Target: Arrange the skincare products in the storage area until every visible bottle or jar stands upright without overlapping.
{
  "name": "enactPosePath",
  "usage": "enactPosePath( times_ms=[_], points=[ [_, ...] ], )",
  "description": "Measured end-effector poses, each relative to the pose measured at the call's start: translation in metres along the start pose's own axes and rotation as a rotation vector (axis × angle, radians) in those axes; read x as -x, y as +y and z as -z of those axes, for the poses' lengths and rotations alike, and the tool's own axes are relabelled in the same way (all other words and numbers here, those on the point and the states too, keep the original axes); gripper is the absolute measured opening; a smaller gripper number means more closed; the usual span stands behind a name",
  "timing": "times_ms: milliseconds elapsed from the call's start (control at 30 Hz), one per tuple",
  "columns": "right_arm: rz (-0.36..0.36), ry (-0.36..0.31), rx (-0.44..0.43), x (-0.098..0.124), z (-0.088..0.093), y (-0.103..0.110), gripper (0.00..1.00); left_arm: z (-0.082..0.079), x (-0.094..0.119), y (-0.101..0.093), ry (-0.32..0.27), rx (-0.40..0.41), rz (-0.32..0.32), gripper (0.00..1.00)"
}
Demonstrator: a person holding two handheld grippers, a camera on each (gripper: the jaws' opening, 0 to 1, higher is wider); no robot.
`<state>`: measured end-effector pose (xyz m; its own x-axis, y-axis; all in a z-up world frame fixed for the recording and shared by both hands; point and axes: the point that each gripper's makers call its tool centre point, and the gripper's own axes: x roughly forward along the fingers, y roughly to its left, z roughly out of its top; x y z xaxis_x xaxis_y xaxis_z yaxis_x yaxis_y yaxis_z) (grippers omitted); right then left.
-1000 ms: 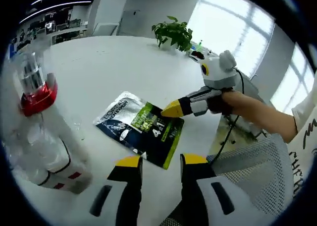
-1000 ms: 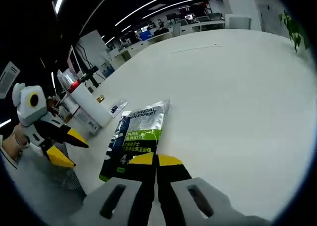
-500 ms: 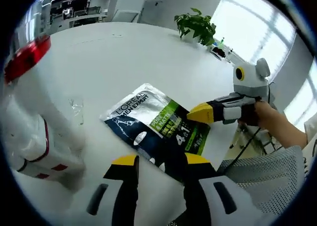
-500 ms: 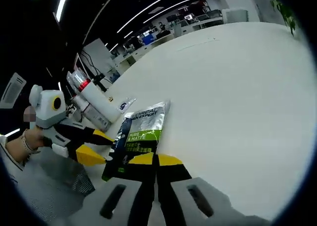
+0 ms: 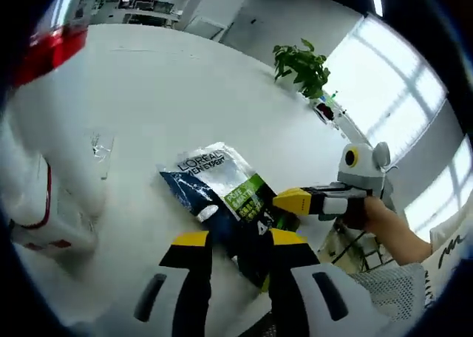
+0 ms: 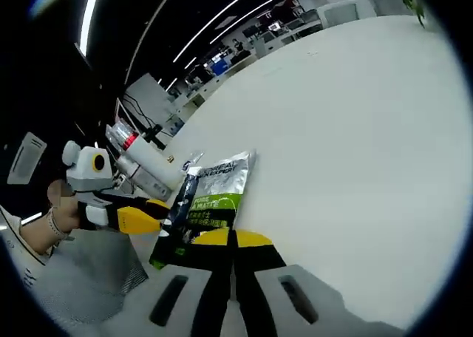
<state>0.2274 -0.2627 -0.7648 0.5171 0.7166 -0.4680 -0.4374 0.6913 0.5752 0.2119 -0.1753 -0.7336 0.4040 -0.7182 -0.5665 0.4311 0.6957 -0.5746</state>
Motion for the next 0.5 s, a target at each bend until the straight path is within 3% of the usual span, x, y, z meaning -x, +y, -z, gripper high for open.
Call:
enactPosePath(
  times_ms=[33,100,333,500],
  points=[
    [-0.007,-0.004,-0.006,0.000,0.000,0.000,0.01,-0.005,0.000,-0.010,-0.026,0.018,0.056,0.12],
    [-0.015,-0.022,-0.029,0.001,0.000,-0.001,0.01,-0.011,-0.001,-0.018,-0.050,0.059,0.089,0.04],
    [-0.012,-0.036,-0.048,0.000,-0.002,-0.004,0.01,-0.012,-0.006,-0.024,-0.034,0.050,0.102,0.03],
    [-0.027,-0.055,-0.063,0.002,-0.006,0.006,0.01,-0.014,0.005,-0.036,-0.040,0.017,0.122,0.00]
  ],
)
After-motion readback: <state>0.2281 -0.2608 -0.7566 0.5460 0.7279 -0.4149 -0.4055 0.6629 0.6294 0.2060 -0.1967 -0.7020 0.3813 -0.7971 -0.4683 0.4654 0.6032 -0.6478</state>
